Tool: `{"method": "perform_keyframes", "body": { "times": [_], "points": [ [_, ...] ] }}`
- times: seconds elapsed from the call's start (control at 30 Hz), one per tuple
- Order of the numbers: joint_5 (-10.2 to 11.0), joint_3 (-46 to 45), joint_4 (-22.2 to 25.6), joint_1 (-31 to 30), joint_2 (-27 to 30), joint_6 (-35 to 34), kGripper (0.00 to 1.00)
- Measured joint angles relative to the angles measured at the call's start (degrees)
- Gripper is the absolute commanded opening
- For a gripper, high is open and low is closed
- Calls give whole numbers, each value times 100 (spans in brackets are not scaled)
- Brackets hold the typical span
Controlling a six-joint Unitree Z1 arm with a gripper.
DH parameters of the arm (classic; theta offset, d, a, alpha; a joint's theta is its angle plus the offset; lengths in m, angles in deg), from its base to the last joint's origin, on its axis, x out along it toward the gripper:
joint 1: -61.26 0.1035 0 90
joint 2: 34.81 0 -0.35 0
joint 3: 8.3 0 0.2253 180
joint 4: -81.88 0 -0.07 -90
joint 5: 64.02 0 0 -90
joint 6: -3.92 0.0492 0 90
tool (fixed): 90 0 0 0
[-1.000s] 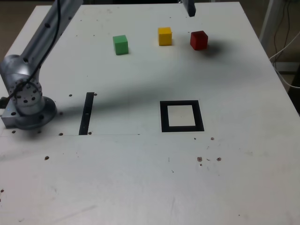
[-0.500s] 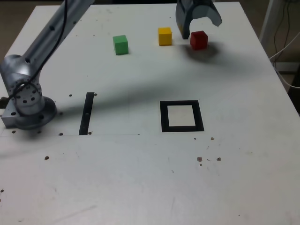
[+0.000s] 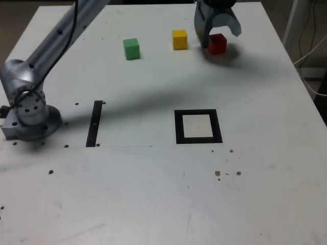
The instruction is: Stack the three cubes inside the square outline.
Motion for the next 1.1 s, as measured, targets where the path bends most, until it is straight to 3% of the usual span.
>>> {"method": "perform_keyframes", "body": {
  "times": [0.27,0.67,0.9,1.1],
  "points": [
    [-37,-10,0,0,-117,-1,80],
    [-151,-6,-68,0,-137,20,53],
    [-151,35,-93,0,-137,47,32],
    [-190,38,-101,5,-137,80,27]
  ]
}}
